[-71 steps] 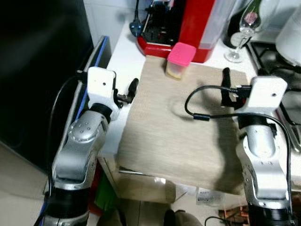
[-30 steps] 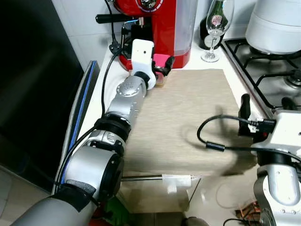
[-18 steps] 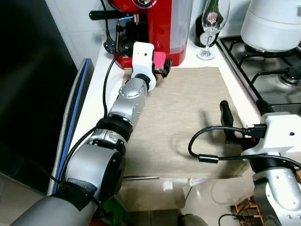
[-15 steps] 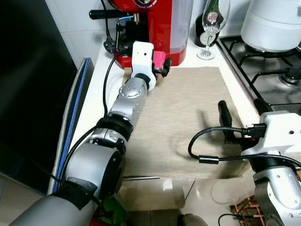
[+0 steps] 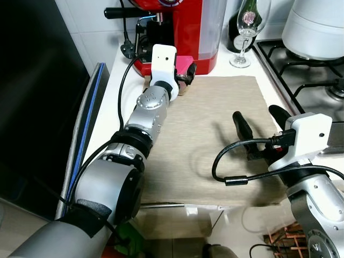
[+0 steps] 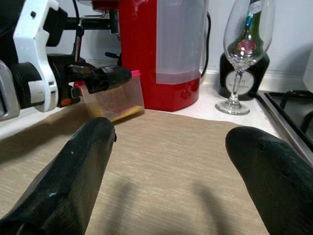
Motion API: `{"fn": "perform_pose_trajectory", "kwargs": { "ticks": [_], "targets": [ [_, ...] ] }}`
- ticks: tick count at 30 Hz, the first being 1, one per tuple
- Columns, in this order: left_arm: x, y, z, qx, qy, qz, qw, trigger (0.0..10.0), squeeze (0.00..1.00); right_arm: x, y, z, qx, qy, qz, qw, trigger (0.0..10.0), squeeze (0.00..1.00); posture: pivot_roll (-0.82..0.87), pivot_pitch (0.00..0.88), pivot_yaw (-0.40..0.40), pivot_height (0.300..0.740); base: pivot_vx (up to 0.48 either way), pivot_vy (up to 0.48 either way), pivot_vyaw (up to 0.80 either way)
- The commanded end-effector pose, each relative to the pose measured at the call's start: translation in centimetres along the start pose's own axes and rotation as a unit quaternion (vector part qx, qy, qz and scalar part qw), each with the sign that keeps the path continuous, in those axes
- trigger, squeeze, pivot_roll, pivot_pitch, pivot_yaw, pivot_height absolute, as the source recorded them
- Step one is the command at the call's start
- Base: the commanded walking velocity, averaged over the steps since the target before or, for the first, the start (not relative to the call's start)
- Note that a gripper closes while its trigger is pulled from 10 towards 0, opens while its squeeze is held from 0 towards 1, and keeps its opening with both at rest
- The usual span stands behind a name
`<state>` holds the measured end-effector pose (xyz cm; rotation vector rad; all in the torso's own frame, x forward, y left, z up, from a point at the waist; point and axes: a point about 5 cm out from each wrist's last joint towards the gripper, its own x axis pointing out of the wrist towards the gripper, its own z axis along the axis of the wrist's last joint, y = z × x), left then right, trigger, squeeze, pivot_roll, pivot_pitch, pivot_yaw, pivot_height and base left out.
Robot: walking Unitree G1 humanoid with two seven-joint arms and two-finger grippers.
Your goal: Restocking fridge
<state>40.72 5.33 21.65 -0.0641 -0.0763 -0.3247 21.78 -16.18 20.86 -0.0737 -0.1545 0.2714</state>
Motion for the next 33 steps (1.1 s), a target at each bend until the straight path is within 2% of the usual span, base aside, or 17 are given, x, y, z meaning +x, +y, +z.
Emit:
{"fn": "perform_pose_trajectory", "kwargs": {
  "ticks": [1,9,10,13,17,20,21,24,28,30,33],
  "targets": [
    [0.1,-0.5,0.0,-0.001,0.013,-0.011,1.000,10.0,0.00,-0.1,-0.2,-0.3,0.003,0.011,0.002,1.000,10.0,0.00,-0.34,0.118,0.089,0.740,0.000,0.000,0.00],
    [0.1,-2.0,-0.6,-0.036,0.028,-0.042,0.998,10.0,0.00,-0.1,0.0,-0.5,0.009,0.018,0.005,1.000,10.0,0.00,-0.33,0.120,0.087,0.740,0.000,0.000,0.00],
    [0.1,-2.8,-0.7,-0.071,0.038,-0.061,0.995,10.0,0.00,-0.1,0.0,-0.5,0.010,0.020,0.007,1.000,10.0,0.00,-0.33,0.120,0.087,0.740,0.000,0.000,0.00],
    [0.1,-3.3,-0.5,-0.078,0.035,-0.074,0.994,10.0,0.00,-0.1,0.0,-0.6,0.009,0.021,0.007,1.000,10.0,0.00,-0.33,0.120,0.087,0.740,0.000,0.000,0.00],
    [0.0,-4.0,-0.4,-0.055,0.030,-0.088,0.994,10.0,0.00,-0.1,0.0,-0.7,0.006,0.024,0.009,1.000,10.0,0.00,-0.33,0.117,0.087,0.740,0.000,0.000,0.00],
    [-0.1,-3.9,-0.6,-0.001,0.027,-0.075,0.997,10.0,0.00,0.0,0.1,-0.7,0.005,0.025,0.012,1.000,10.0,0.00,-0.33,0.117,0.085,0.740,0.000,0.000,0.00],
    [-0.1,-3.9,-0.6,-0.001,0.027,-0.075,0.997,10.0,0.00,0.0,0.1,-0.7,0.005,0.025,0.012,1.000,10.0,0.00,-0.33,0.117,0.085,0.740,0.000,0.000,0.00],
    [-0.2,-3.8,-0.8,0.040,0.034,-0.071,0.996,10.0,0.00,0.0,0.1,-0.7,0.007,0.023,0.014,1.000,10.0,0.00,-0.33,0.117,0.085,0.740,0.000,0.000,0.00],
    [-0.2,-3.7,-0.5,0.064,0.044,-0.080,0.994,10.0,0.00,0.1,0.2,-0.5,0.006,0.021,0.017,1.000,10.0,0.00,-0.32,0.117,0.087,0.740,0.000,0.000,0.00],
    [-0.3,-3.5,0.1,0.077,0.037,-0.085,0.993,10.0,0.00,0.1,0.0,-0.5,0.005,0.021,0.016,1.000,10.0,0.00,-0.32,0.117,0.087,0.740,0.000,0.000,0.00],
    [-0.6,-3.0,1.4,0.075,0.015,-0.088,0.993,10.0,0.00,0.1,0.0,-0.5,0.005,0.020,0.015,1.000,10.0,0.00,-0.31,0.116,0.090,0.740,0.000,0.000,0.00]
  ]
}}
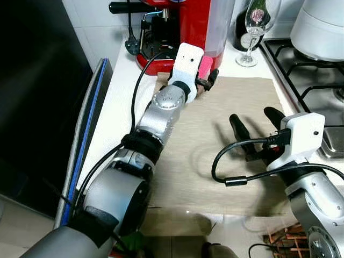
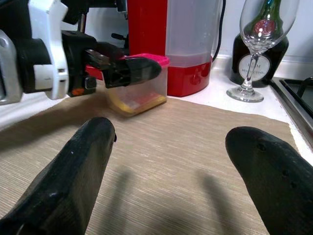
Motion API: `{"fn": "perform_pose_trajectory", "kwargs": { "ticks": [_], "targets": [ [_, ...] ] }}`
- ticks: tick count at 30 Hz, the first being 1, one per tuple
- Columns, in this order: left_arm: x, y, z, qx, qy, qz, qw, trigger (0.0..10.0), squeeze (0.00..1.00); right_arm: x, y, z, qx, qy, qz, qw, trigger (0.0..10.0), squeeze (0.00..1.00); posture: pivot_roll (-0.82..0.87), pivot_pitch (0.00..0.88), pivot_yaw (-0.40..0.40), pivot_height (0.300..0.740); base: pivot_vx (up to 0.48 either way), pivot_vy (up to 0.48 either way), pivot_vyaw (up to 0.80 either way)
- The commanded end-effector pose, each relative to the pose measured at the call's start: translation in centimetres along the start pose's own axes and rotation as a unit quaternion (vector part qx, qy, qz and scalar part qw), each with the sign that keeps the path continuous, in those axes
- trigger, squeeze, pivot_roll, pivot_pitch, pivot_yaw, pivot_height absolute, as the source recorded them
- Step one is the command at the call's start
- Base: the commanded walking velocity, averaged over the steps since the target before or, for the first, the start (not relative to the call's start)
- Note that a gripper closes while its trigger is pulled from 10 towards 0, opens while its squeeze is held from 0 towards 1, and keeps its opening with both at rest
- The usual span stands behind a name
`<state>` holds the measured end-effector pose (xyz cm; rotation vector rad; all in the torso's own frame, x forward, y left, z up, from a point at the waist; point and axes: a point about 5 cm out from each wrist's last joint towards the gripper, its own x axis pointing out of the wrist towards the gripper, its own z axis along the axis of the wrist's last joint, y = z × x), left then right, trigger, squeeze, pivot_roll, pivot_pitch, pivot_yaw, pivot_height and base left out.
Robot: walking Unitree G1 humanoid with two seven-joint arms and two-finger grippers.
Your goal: Restocking fridge
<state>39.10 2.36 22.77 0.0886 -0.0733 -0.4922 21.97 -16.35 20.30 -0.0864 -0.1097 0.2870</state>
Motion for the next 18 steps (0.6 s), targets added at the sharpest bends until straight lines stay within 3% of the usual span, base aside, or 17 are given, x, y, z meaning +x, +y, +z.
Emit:
{"fn": "perform_pose_trajectory", "kwargs": {
  "ticks": [1,12,18],
  "targets": [
    [-0.3,0.6,0.6,0.002,-0.006,0.001,1.000,10.0,0.00,0.0,0.2,0.1,0.008,-0.003,0.007,1.000,10.0,0.00,-0.31,0.116,0.090,0.740,0.000,0.000,0.00],
    [-2.3,1.3,3.5,-0.023,-0.052,0.018,0.998,10.0,0.00,0.2,0.2,0.0,0.005,-0.003,0.014,1.000,10.0,0.00,-0.29,0.108,0.084,0.740,0.000,0.000,0.00],
    [-3.7,1.4,1.6,-0.030,-0.029,-0.011,0.999,10.0,0.00,0.2,0.3,0.1,0.004,-0.004,0.016,1.000,10.0,0.00,-0.29,0.107,0.083,0.740,0.000,0.000,0.00]
  ]
}}
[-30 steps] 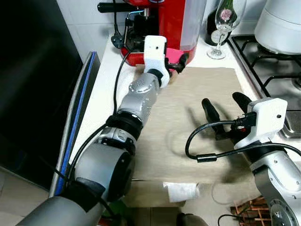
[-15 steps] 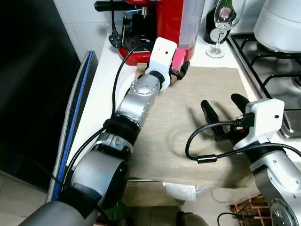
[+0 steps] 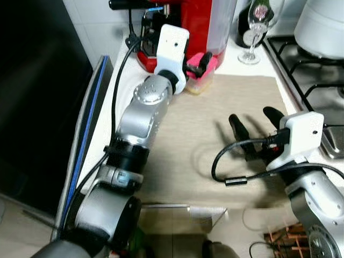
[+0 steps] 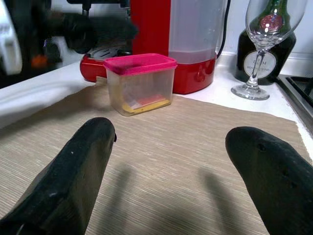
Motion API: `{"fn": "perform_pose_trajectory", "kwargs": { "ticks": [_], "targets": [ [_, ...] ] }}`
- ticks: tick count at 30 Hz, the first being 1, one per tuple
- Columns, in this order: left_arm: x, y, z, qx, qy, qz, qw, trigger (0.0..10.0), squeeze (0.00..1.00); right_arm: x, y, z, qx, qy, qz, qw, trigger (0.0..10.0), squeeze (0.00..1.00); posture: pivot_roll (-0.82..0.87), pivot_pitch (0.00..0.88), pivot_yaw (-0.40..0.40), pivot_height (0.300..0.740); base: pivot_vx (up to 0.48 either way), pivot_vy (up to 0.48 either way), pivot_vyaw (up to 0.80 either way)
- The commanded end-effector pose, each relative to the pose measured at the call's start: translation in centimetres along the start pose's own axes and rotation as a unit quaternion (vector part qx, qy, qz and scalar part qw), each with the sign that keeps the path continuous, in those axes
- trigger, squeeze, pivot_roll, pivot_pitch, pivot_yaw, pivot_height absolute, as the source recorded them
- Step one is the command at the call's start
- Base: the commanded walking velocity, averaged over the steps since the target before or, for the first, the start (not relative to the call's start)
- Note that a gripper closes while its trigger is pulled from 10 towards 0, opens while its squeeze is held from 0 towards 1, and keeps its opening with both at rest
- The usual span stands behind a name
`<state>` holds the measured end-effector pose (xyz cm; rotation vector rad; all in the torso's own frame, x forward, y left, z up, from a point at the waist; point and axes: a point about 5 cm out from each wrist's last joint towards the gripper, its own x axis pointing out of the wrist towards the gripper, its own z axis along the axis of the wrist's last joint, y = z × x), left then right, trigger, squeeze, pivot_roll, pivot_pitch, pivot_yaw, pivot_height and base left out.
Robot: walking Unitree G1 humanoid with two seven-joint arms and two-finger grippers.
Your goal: Restocking fridge
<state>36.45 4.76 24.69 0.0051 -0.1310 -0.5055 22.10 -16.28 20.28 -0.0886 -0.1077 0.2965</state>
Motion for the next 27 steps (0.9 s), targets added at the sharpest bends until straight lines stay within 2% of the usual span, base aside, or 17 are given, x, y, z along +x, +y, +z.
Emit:
{"fn": "perform_pose_trajectory", "kwargs": {
  "ticks": [1,3,10,15,22,27],
  "targets": [
    [-0.4,0.4,-0.3,0.003,0.009,-0.007,1.000,10.0,0.00,0.1,0.2,0.1,0.005,-0.005,0.011,1.000,10.0,0.00,-0.29,0.107,0.083,0.740,0.000,0.000,0.00],
    [-1.1,1.5,-1.1,0.003,0.015,-0.011,1.000,10.0,0.00,0.1,0.1,0.1,0.004,-0.004,0.012,1.000,10.0,0.00,-0.29,0.107,0.081,0.740,0.000,0.000,0.00],
    [-1.6,2.9,-0.7,-0.001,-0.015,-0.035,0.999,10.0,0.00,0.0,0.1,0.1,0.004,-0.005,0.014,1.000,10.0,0.00,-0.29,0.108,0.074,0.740,0.000,0.000,0.00],
    [-1.5,2.8,-0.8,-0.002,-0.021,-0.053,0.998,10.0,0.00,0.0,0.1,0.1,0.003,-0.004,0.016,1.000,10.0,0.00,-0.29,0.108,0.071,0.740,0.000,0.000,0.00],
    [-1.4,2.4,-2.3,-0.017,-0.013,-0.062,0.998,10.0,0.00,0.1,0.1,0.2,0.004,-0.006,0.019,1.000,10.0,0.00,-0.30,0.106,0.064,0.740,0.000,0.000,0.00],
    [-1.1,1.6,-2.4,-0.029,-0.016,-0.075,0.997,10.0,0.00,0.1,0.1,0.2,0.002,-0.004,0.021,1.000,10.0,0.00,-0.30,0.105,0.060,0.740,0.000,0.000,0.00]
  ]
}}
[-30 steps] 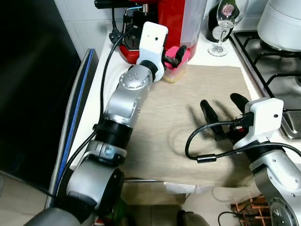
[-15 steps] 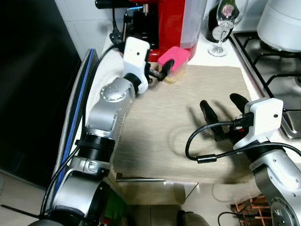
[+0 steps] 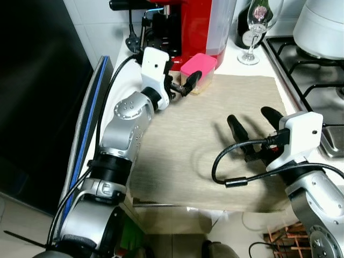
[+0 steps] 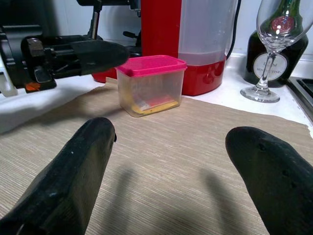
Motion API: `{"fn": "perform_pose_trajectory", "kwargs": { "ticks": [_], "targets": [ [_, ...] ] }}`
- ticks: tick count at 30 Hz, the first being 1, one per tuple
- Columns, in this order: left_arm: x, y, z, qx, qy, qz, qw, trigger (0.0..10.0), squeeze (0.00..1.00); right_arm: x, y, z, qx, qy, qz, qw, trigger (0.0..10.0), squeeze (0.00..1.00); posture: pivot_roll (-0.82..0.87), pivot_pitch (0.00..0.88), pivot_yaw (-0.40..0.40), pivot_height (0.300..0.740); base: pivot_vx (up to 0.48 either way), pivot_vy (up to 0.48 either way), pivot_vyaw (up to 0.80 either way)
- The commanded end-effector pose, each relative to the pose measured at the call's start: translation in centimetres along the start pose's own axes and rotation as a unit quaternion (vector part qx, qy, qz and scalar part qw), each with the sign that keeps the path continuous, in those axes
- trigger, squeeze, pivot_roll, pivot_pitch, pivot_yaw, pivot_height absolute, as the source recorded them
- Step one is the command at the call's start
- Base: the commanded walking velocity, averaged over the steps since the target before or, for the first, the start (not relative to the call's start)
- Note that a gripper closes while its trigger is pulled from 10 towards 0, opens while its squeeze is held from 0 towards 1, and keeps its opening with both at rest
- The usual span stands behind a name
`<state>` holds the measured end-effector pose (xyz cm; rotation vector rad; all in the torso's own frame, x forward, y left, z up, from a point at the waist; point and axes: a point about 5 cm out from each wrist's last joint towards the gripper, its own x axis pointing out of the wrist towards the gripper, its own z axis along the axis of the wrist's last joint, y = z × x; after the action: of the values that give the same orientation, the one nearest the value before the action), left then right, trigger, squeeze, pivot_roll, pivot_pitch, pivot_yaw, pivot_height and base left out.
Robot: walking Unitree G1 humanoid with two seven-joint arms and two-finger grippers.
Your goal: Restocking fridge
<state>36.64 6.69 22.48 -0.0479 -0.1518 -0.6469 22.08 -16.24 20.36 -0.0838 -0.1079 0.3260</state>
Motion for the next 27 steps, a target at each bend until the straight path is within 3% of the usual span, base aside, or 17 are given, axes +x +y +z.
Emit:
{"fn": "perform_pose_trajectory", "kwargs": {
  "ticks": [1,17,27],
  "targets": [
    [0.0,-0.2,-0.3,-0.003,0.001,-0.007,1.000,10.0,0.00,0.1,0.0,0.1,-0.001,-0.003,0.007,1.000,10.0,0.00,-0.30,0.105,0.060,0.740,0.000,0.000,0.00],
    [1.0,-1.4,-2.1,-0.018,0.020,-0.007,1.000,10.0,0.00,0.2,0.1,0.2,-0.002,-0.003,0.011,1.000,10.0,0.00,-0.30,0.103,0.057,0.740,0.000,0.000,0.00],
    [1.9,-1.7,-2.1,-0.016,0.016,-0.005,1.000,10.0,0.00,0.1,0.3,0.2,-0.005,-0.002,0.012,1.000,10.0,0.00,-0.32,0.105,0.057,0.740,0.000,0.000,0.00]
  ]
}}
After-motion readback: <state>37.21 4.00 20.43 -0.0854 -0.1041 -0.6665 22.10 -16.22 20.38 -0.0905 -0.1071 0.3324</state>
